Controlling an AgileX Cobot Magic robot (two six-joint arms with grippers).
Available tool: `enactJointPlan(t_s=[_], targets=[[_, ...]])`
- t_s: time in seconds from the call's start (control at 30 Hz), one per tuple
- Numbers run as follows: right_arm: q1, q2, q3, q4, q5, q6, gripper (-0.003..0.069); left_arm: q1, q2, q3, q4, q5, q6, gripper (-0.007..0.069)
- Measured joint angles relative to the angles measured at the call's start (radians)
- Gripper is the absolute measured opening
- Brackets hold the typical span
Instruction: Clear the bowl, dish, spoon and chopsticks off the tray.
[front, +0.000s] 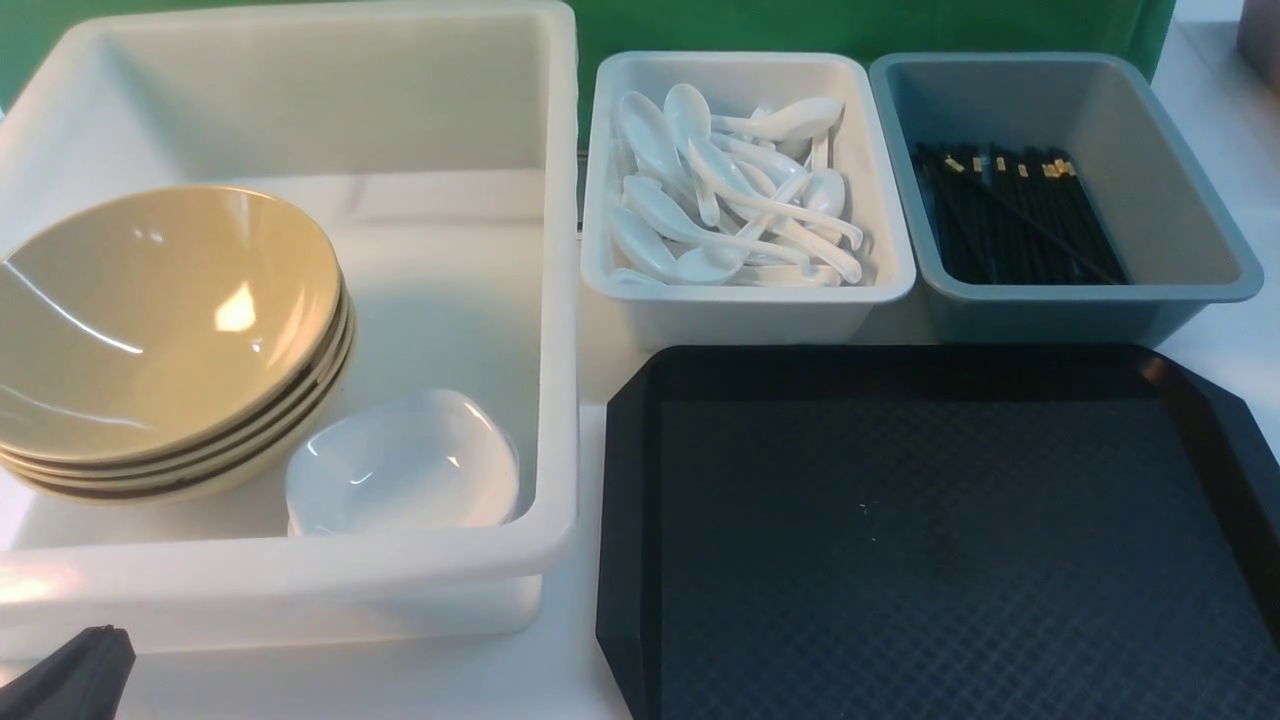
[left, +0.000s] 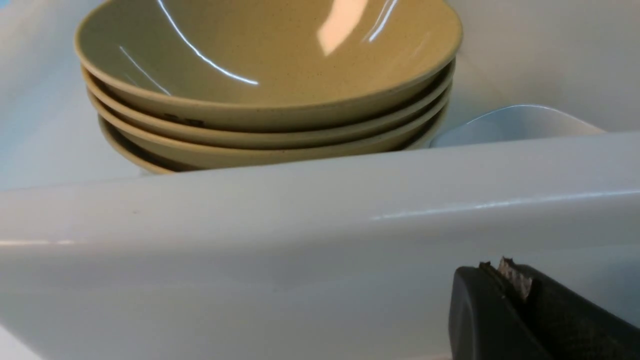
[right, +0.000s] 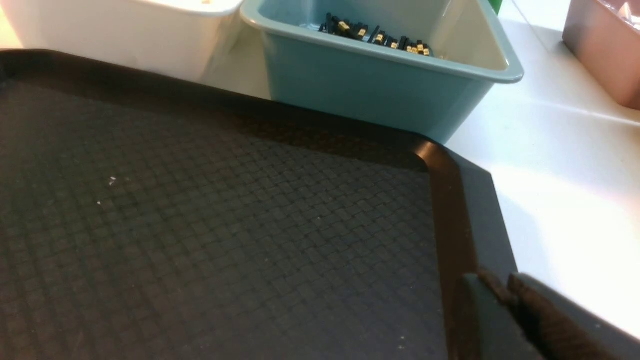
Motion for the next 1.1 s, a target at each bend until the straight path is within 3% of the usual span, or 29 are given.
enactJointPlan(t_s=[1.1], targets=[[0.0, 0.0, 0.0, 0.0, 0.0, 0.0, 0.014, 0.0, 0.0, 0.0, 0.0, 0.001, 0.004, -0.0008]])
